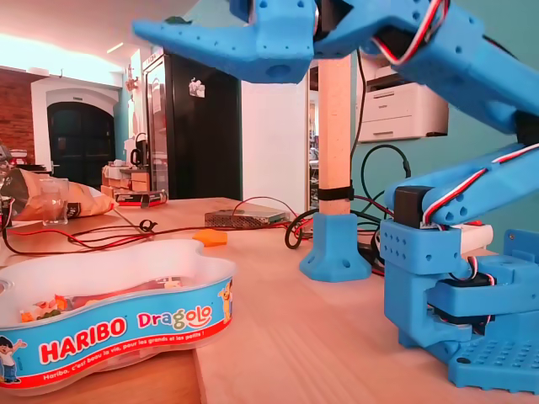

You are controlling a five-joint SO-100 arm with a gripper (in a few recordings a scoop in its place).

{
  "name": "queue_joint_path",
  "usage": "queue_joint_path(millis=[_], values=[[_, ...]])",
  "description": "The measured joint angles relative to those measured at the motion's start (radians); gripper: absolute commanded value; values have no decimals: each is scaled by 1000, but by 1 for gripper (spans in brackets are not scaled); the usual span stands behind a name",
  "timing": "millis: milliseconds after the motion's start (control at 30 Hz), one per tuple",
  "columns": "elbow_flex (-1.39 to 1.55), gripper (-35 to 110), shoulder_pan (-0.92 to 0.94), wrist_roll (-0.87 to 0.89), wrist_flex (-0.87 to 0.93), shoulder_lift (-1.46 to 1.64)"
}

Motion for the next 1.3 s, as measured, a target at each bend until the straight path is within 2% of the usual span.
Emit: queue_joint_path(millis=[233, 400, 767, 1100, 1300], values=[[-206, 28, 103, 153, 479, -178], [-267, 28, 175, 175, 681, -295], [-419, 28, 281, 164, 721, -574], [-560, 28, 371, -38, 721, -965], [-598, 28, 397, -54, 713, -1097]])
